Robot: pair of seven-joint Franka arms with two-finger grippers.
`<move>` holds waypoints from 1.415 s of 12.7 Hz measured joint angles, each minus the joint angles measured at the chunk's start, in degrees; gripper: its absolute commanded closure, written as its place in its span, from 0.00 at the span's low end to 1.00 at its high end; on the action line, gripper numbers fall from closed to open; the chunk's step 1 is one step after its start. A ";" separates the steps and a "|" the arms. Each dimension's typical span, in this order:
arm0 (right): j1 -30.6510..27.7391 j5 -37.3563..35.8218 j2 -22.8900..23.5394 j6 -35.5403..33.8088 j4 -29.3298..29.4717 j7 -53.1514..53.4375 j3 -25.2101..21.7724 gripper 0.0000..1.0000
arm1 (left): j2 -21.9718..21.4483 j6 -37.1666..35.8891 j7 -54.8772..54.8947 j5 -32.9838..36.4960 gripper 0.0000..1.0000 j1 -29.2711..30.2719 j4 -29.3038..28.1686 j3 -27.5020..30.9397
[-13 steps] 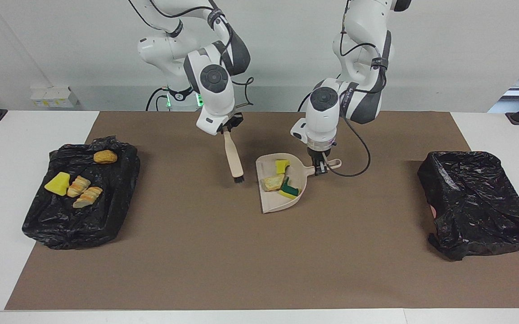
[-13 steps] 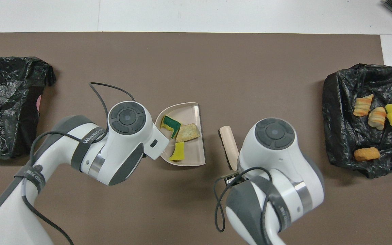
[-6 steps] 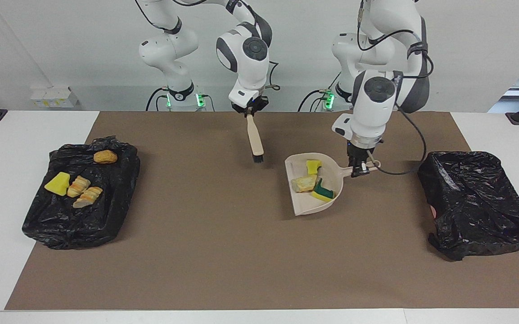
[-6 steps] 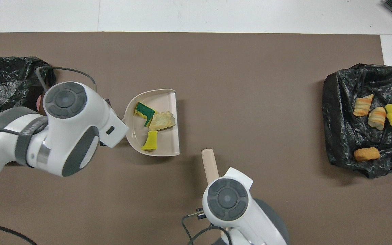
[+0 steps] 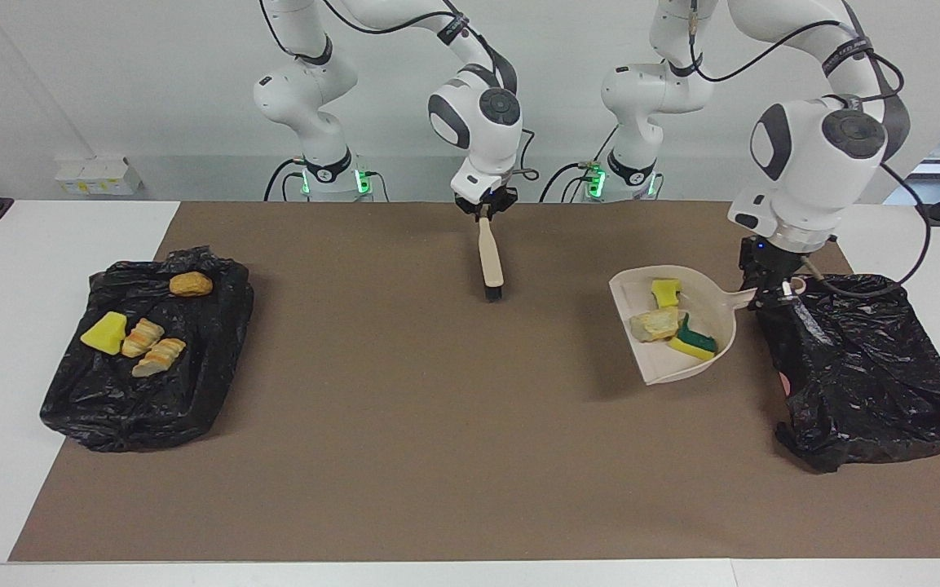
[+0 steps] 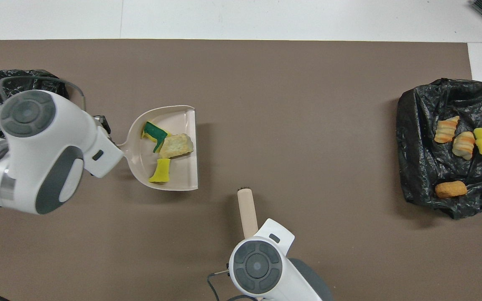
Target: Sweep and dump trash in bin
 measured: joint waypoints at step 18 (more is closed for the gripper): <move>-27.14 -6.37 -4.94 -29.92 28.32 -35.12 -2.19 0.00 | 13.36 -2.29 13.31 32.55 1.00 17.11 25.67 -1.63</move>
